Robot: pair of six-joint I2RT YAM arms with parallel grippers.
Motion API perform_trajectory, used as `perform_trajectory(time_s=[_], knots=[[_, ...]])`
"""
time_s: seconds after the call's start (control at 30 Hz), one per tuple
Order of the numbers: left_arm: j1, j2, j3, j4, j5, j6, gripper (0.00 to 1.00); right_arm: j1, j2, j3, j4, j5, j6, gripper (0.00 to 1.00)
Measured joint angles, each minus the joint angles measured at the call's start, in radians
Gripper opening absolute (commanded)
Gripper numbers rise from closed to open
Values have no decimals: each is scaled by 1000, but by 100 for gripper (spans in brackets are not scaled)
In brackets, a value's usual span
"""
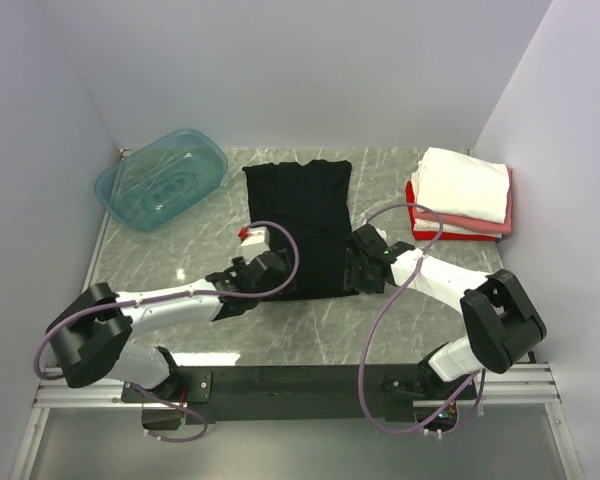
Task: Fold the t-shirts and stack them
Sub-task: Fold the tshirt
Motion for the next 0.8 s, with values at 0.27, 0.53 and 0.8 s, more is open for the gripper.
perform_trajectory(time_s=[0.27, 0.53, 0.8], knots=[[111, -90, -171, -91, -12, -23, 88, 2, -13, -22, 34, -18, 14, 59], [120, -118, -201, -110, 5, -29, 87, 11, 8, -51, 64, -16, 26, 53], [120, -132, -207, -116, 10, -33, 86, 13, 10, -61, 83, -13, 39, 21]])
